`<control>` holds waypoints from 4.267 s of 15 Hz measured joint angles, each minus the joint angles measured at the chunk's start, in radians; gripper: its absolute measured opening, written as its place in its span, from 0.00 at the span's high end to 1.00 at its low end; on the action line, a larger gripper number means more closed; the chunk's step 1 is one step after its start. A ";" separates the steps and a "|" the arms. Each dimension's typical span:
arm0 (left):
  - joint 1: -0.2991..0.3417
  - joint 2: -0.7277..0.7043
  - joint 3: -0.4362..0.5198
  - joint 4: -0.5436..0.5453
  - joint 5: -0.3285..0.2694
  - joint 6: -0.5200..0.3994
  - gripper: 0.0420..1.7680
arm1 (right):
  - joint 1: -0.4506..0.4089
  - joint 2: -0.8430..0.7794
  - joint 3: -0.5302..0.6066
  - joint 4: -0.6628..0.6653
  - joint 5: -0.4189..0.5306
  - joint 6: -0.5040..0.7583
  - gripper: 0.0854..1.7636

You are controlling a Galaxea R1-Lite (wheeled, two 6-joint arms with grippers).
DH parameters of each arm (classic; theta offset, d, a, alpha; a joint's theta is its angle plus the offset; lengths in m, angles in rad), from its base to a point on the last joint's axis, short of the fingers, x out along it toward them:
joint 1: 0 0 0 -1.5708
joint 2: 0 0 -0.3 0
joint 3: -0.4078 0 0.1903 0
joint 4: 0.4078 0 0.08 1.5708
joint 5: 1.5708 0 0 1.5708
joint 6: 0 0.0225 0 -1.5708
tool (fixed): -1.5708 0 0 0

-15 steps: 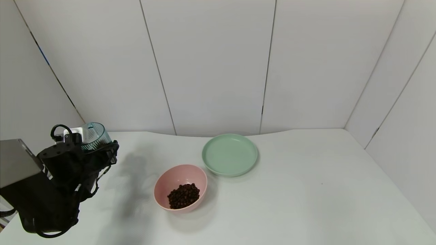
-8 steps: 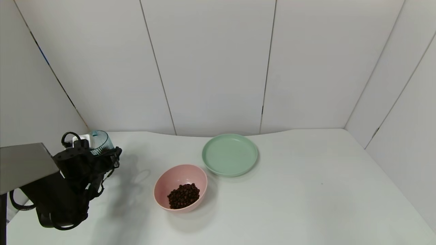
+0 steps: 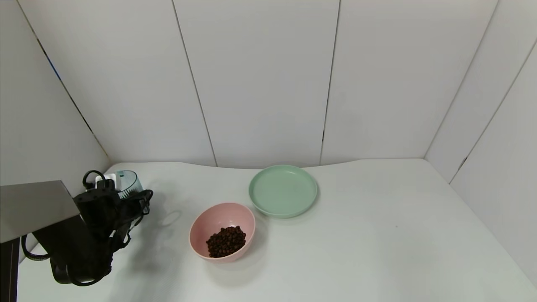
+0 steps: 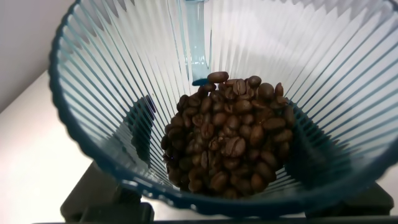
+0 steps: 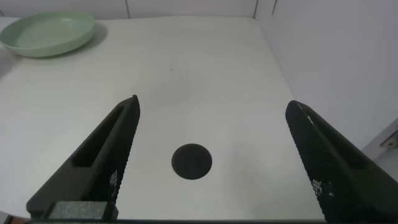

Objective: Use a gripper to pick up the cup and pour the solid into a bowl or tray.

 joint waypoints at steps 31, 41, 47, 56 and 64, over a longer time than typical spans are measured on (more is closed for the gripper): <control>-0.017 -0.613 0.359 0.386 -0.014 0.010 0.04 | 0.000 0.000 0.000 0.000 0.000 0.000 0.03; -0.153 -1.155 0.524 0.658 -0.061 0.086 0.03 | 0.000 0.000 0.000 0.000 0.000 0.000 0.03; -0.151 -1.453 0.562 0.885 -0.197 0.101 0.03 | 0.000 0.000 0.000 0.000 0.001 0.000 0.03; -0.136 -1.897 0.574 1.213 -0.271 0.165 0.03 | 0.000 0.000 0.000 0.000 0.001 0.000 0.03; -0.171 -2.154 0.614 1.324 -0.287 0.171 0.03 | 0.000 0.000 0.000 0.000 0.000 0.000 0.03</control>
